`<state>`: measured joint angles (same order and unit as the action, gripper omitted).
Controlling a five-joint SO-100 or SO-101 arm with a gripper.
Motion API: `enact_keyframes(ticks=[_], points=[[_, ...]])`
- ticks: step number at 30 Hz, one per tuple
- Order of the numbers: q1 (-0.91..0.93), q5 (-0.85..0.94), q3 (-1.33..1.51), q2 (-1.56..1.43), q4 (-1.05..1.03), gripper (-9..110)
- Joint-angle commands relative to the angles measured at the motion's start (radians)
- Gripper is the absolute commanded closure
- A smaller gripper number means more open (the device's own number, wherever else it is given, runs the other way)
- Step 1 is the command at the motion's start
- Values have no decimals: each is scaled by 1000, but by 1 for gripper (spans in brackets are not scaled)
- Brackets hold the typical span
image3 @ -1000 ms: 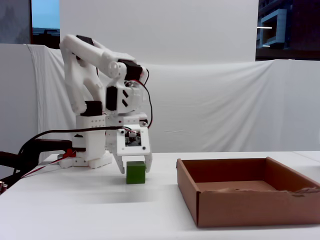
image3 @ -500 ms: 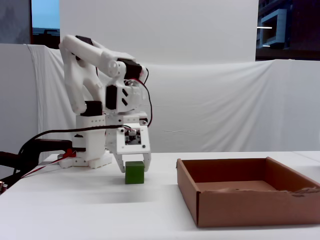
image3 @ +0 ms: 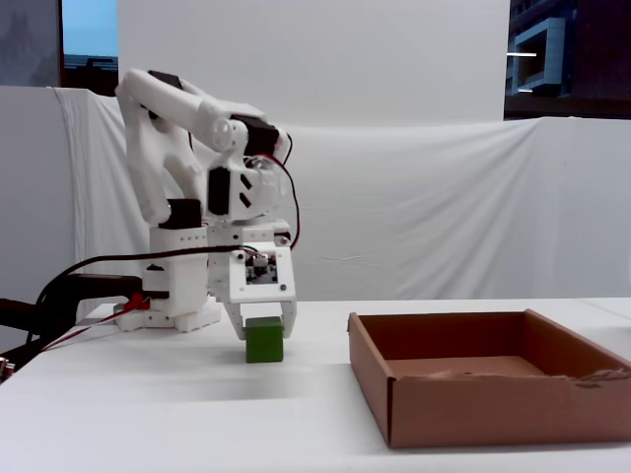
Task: Grasp a green cube and put it in a box.
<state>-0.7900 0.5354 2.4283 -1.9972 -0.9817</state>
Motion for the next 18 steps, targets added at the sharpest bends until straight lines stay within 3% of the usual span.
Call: enact_keyframes(ticks=[1,18], points=[[-5,-9,-5,-49,-5,86],[-20,-15,-143,-72,-117,86]])
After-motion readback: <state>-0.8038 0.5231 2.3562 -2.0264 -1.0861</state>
